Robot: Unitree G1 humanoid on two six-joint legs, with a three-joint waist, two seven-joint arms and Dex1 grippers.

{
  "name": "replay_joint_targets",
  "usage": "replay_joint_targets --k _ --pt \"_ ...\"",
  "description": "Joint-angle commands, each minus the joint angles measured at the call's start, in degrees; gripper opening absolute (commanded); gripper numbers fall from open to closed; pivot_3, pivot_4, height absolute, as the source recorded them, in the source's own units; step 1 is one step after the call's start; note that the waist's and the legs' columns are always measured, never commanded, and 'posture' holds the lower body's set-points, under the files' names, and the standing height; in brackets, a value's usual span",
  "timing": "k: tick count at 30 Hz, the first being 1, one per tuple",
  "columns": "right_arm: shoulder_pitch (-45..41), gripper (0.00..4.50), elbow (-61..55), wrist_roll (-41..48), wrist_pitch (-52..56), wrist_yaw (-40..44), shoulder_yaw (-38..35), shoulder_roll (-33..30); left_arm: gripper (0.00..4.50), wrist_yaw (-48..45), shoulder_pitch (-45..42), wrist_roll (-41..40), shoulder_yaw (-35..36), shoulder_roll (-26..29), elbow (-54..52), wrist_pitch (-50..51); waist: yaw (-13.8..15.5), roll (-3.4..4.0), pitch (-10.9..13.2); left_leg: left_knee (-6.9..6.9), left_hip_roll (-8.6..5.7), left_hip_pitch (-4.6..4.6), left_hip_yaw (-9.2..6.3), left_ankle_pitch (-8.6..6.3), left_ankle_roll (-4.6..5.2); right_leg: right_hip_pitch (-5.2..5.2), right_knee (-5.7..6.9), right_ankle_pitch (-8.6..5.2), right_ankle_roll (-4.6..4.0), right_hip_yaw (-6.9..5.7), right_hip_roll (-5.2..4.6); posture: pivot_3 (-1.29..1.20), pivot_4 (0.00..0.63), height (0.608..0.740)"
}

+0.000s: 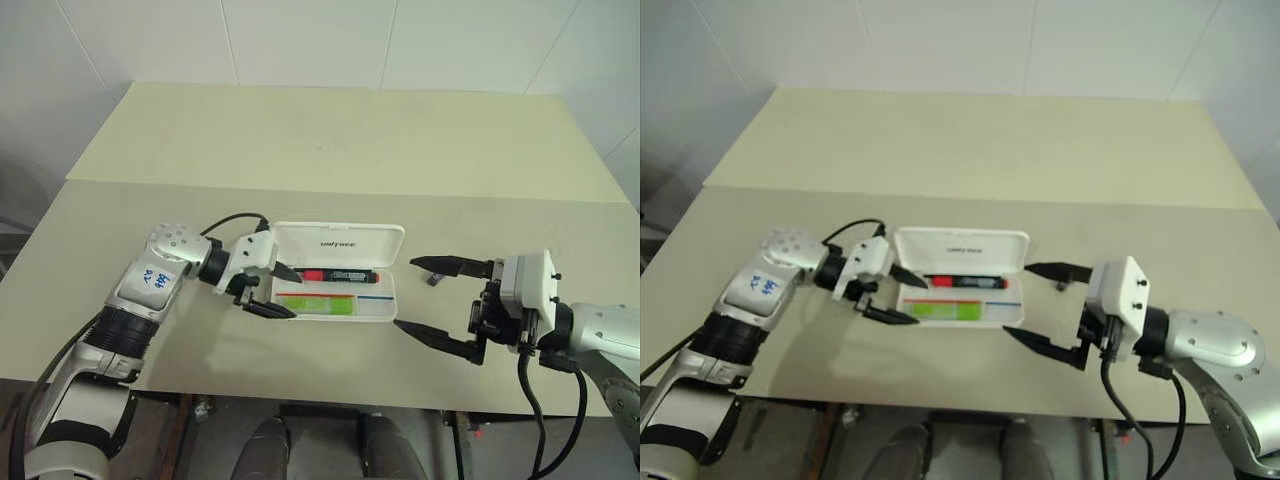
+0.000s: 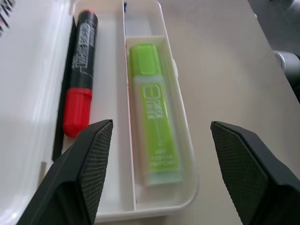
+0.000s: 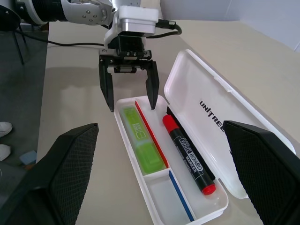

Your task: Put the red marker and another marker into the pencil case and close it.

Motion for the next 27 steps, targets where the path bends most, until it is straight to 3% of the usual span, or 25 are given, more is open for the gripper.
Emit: replay_joint_targets --k 1,16,27 --pt "-0.7 4.50 -1.5 0.6 -0.3 -0.7 0.2 0.6 3.39 -0.6 -0.9 -1.7 1.8 0.3 -2.8 0.8 0.0 0.00 0.0 0.00 0.00 0.00 0.00 0.00 0.00 0.00 0.00 0.00 0.00 0.00 0.00 0.00 0.150 0.740" --pt "-2.8 4.50 2.6 1.1 2.8 -2.8 1.3 1.4 3.39 -2.8 0.0 -12.1 6.8 0.9 -10.2 9.9 -0.1 0.00 0.0 0.02 0.01 0.01 0.00 0.00 0.00 0.00 0.03 0.00 0.00 0.00 0.00 0.00 0.150 0.740" --pt "-6.7 4.50 12.9 -9.7 8.8 -6.7 4.5 -2.8 3.39 4.8 0.7 -15.1 11.9 2.3 -19.2 15.6 -0.1 0.00 0.0 0.01 0.00 0.01 -0.01 0.01 -0.01 -0.01 0.01 0.00 -0.01 0.00 0.00 0.00 0.150 0.740"
